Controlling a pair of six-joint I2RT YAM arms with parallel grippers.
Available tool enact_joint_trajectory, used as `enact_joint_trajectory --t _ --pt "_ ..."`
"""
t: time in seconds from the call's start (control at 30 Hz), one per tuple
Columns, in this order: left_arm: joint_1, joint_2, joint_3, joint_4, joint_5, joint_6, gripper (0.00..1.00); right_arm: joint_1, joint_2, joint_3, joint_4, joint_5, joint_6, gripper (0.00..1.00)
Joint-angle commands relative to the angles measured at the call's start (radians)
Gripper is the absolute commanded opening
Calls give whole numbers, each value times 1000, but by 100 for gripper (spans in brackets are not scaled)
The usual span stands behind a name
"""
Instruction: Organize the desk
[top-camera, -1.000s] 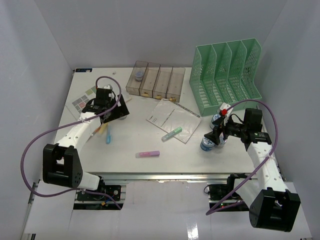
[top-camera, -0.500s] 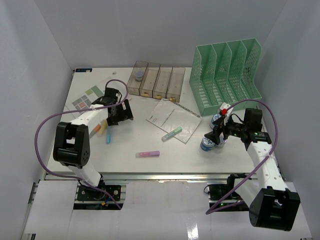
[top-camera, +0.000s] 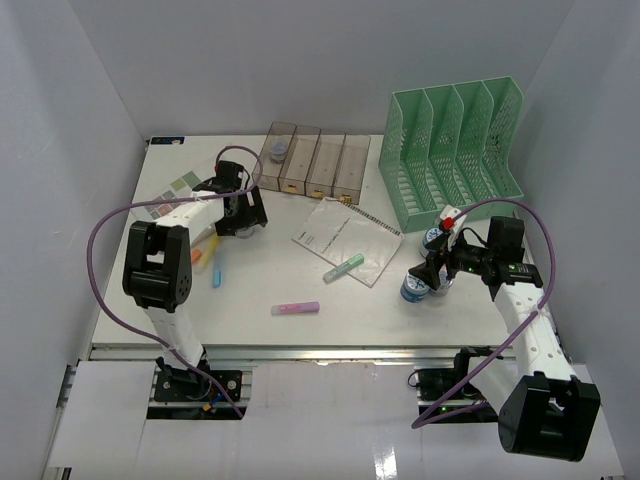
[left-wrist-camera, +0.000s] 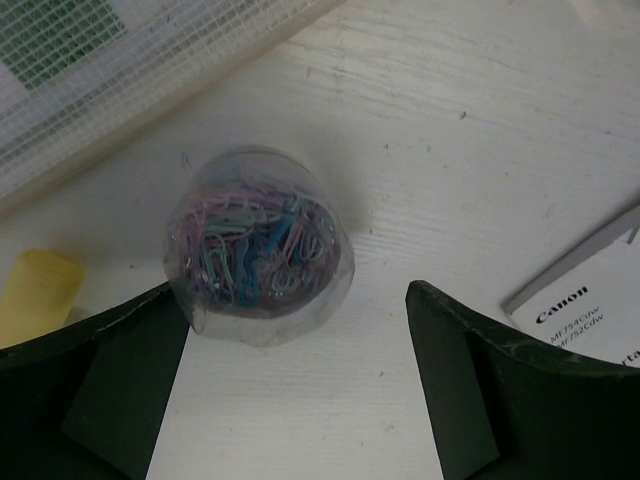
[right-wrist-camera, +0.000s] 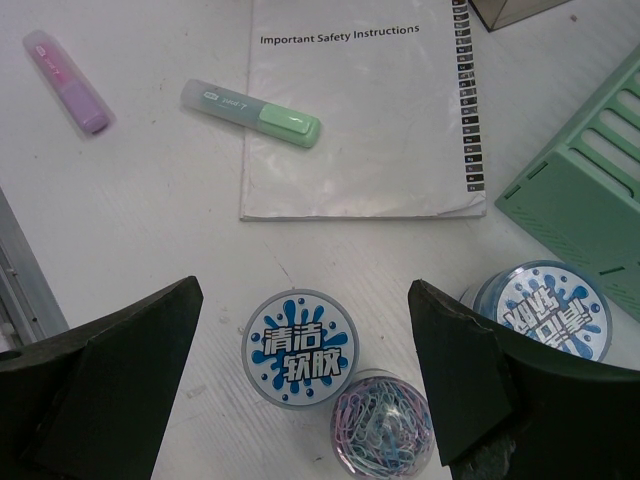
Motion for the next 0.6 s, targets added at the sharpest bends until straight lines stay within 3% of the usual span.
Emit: enact_joint_trajectory --t 0.0,0.3,0.4,0.57 --pt "4 28 104 -44 -48 19 98 -4 -3 8 9 -7 -7 90" --pt "3 92 186 -86 -160 20 95 -3 -6 9 6 -7 -10 90" --pt "1 105 199 -91 -159 32 84 -3 -8 9 5 -8 -10 90" --pt "-14 94 211 -95 -150 36 59 -4 -8 9 5 -8 -10 90"
